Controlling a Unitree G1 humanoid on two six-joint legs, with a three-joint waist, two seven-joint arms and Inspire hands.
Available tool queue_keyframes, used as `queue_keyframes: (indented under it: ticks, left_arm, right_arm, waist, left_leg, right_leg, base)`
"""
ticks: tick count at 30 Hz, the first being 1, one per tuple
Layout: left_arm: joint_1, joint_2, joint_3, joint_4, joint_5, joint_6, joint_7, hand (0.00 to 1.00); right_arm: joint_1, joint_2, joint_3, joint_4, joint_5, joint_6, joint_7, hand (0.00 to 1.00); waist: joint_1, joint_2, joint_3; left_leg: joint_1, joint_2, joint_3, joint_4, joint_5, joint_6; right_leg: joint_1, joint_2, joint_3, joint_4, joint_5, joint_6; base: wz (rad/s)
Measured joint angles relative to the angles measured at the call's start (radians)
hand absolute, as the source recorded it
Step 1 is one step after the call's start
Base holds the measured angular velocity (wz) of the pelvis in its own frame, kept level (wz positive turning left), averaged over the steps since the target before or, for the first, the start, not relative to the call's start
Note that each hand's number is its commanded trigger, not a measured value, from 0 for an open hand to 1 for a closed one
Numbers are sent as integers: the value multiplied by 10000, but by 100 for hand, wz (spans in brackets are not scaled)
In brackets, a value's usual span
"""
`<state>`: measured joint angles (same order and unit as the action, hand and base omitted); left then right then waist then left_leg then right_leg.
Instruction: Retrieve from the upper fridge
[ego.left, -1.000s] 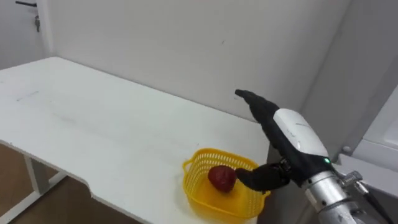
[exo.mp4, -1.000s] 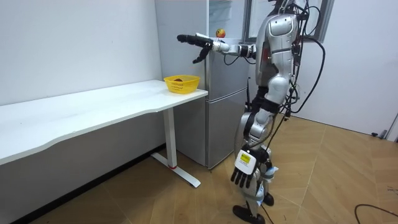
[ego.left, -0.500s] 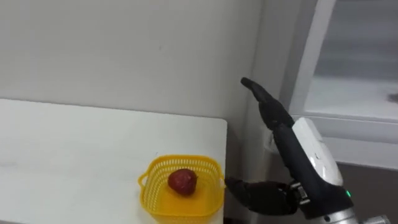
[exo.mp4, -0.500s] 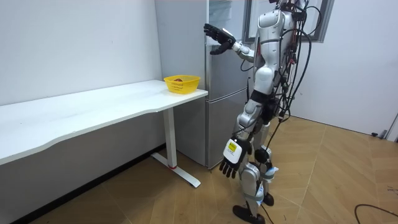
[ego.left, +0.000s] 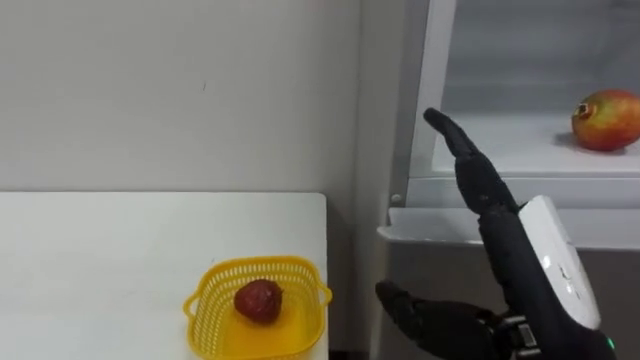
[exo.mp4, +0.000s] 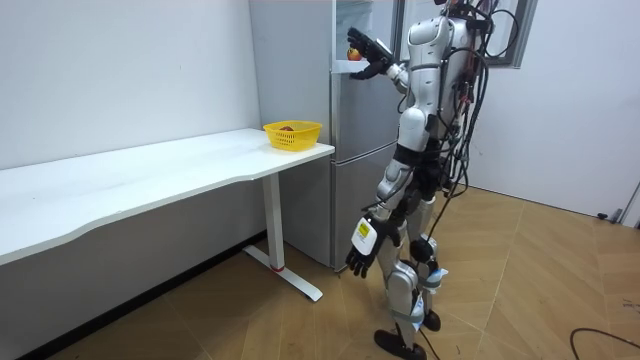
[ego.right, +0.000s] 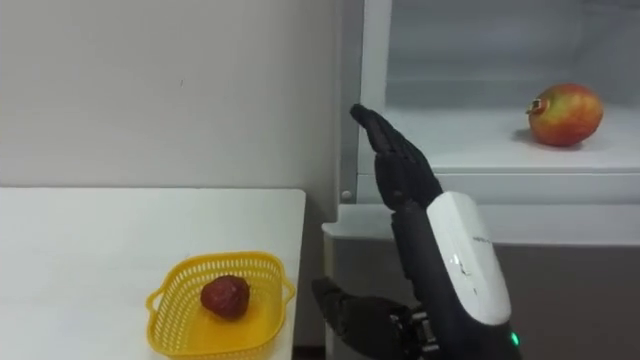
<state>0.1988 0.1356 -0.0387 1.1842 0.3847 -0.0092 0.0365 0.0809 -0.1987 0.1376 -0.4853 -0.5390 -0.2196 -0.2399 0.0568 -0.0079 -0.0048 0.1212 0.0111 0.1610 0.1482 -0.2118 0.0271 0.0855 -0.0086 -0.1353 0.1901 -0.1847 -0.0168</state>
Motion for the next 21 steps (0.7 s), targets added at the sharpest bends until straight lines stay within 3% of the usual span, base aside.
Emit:
queue_keyframes:
  ticks: [3,9,18,21]
  left_arm:
    - [63,1,-68,-12,5,0,-16,0]
    - [173,-4,181,-53,4,-1,-35,0]
    - [283,106,725,-64,17,-48,-18,0]
    - [293,135,771,-108,34,-49,-74,0]
  right_arm:
    - [-2,39,-118,-5,-161,-31,-302,0]
    - [-40,-45,-1354,3,-94,-113,-913,0]
    - [-473,-502,-3205,482,-118,-182,-2207,0]
    - [-945,-882,-3520,768,113,-105,-2416,0]
  waist:
    - [-69,-41,3]
    - [-81,-204,-4]
    - [-475,-487,65]
    - [-555,-543,61]
  left_leg:
    - [5,11,0,-2,-6,-4]
    - [-22,8,-16,-28,-6,-4]
    - [-58,-25,-40,-27,-7,-5]
    - [-44,-36,-18,-23,-6,-4]
  right_leg:
    - [0,9,-16,-3,7,-8]
    - [-20,18,-23,-59,8,-10]
    - [-9,-10,-85,-179,13,6]
    - [-28,-10,-84,-180,13,7]
  base:
    - [0]
    - [0]
    - [0]
    - [0]
